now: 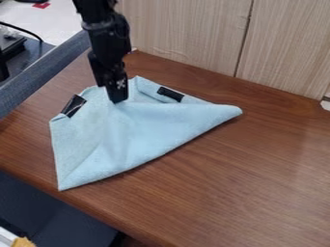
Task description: Fold the cloth from bottom right to top left
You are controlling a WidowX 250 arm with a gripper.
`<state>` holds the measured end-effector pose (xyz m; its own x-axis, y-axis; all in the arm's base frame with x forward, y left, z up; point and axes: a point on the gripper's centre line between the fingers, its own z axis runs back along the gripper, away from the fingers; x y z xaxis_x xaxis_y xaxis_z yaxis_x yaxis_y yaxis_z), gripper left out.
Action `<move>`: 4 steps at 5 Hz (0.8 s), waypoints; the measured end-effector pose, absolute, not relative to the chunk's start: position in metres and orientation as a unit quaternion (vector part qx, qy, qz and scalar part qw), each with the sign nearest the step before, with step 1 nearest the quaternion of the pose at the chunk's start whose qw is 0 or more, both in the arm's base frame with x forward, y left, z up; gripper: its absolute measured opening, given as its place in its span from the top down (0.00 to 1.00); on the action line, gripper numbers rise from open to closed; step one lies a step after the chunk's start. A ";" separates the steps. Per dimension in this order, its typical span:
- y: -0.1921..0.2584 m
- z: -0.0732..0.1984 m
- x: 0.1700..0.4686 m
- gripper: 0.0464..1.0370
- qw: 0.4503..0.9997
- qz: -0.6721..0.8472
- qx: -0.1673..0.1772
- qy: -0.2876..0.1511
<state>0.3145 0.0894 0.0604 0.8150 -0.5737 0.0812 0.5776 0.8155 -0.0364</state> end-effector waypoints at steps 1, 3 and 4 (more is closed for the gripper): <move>0.090 0.080 0.311 0.04 0.952 -0.301 -0.013 -0.046; 0.091 0.097 0.306 0.04 0.952 -0.302 0.007 -0.055; 0.091 0.097 0.306 0.04 0.951 -0.303 0.008 -0.055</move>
